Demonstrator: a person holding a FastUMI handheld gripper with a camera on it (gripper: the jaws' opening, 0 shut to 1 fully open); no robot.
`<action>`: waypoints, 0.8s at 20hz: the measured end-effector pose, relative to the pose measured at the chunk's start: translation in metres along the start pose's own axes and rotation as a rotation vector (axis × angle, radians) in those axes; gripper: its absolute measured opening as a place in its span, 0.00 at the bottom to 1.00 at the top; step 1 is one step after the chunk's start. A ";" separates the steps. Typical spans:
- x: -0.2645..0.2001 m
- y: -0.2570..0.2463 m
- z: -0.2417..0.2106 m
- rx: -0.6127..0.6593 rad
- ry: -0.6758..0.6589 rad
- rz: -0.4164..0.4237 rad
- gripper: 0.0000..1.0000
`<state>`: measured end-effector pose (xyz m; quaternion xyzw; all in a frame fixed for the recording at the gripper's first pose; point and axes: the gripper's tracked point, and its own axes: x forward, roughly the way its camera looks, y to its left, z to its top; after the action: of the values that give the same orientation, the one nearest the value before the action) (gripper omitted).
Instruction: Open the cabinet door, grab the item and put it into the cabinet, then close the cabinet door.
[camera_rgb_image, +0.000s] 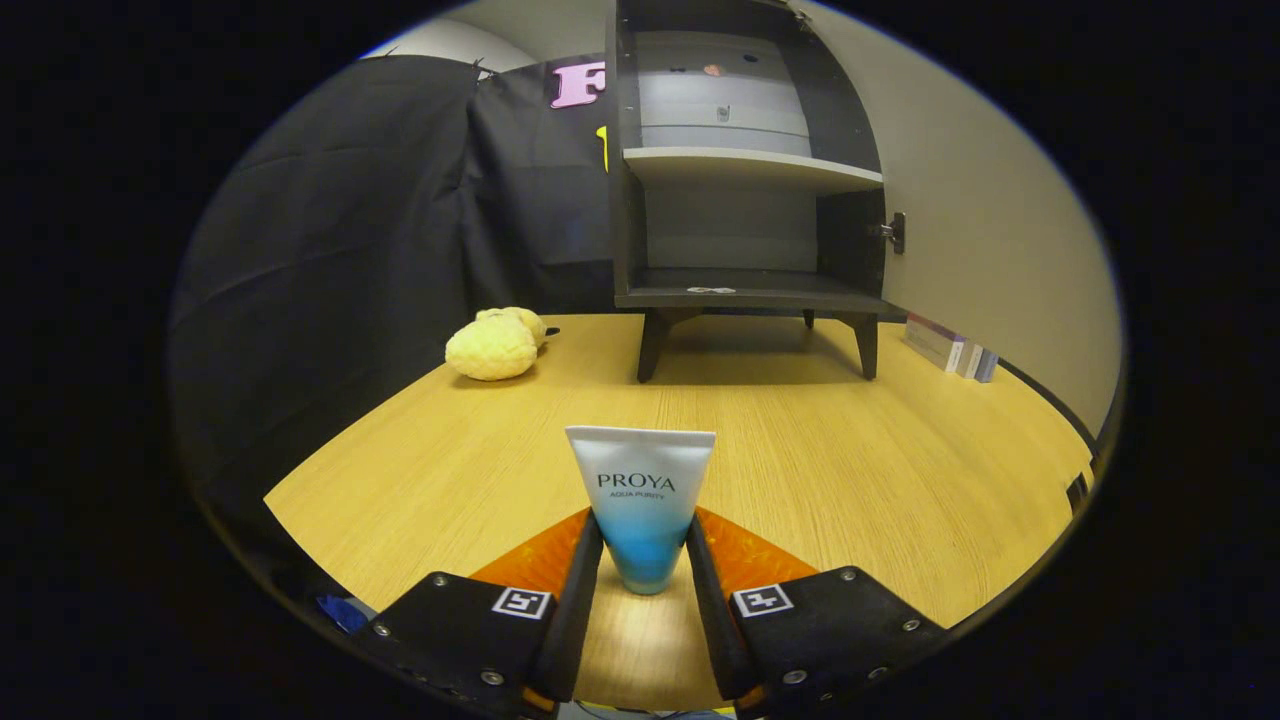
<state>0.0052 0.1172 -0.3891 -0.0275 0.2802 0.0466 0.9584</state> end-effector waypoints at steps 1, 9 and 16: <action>-0.002 -0.001 0.006 0.000 -0.005 0.004 0.52; -0.016 -0.015 0.078 -0.006 -0.075 0.012 0.52; -0.014 -0.038 0.153 -0.029 -0.141 -0.014 0.52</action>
<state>0.0789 0.0900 -0.2517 -0.0401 0.2111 0.0459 0.9756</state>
